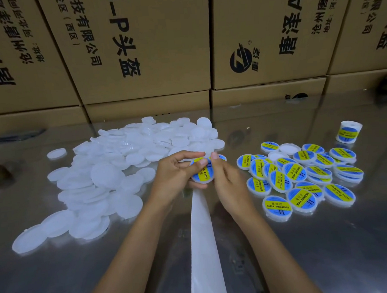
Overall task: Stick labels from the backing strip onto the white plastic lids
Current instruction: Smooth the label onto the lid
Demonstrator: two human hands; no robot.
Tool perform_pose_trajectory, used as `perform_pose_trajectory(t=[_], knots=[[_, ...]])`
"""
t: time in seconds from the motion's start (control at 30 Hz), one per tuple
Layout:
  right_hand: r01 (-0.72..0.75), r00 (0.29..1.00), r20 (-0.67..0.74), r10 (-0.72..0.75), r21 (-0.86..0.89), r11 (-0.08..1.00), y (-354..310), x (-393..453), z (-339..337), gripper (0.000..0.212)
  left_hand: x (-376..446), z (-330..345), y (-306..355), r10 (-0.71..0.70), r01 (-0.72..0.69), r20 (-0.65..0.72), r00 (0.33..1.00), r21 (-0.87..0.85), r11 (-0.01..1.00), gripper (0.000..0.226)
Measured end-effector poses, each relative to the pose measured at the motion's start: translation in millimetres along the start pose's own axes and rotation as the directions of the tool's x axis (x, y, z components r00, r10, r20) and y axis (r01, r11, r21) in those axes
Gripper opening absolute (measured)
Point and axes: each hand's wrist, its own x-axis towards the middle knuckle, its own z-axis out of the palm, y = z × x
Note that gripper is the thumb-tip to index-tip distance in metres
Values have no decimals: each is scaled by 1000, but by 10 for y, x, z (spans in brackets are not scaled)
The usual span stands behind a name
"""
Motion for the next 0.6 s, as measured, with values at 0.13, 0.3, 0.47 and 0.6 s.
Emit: perform_pose_trajectory(t=[0.13,0.3,0.47,0.6], knots=[[107,994,28,-103,-250,962,17,-30,7,48,13,28,2,-26,24,-82,996,-21,999,21],[135,988,-30,-154,-342,930,9,-28,-19,49,15,-3,10,-19,19,17,1000,-30,999,19],[41,991,-109,-80,-318,947,-16,-8,-15,54,8,4,7,-43,46,126,991,-27,999,26],[-77,990,-124,71,-47,996,-23,18,6,52,9,50,-1,-63,73,165,984,-58,996,43]])
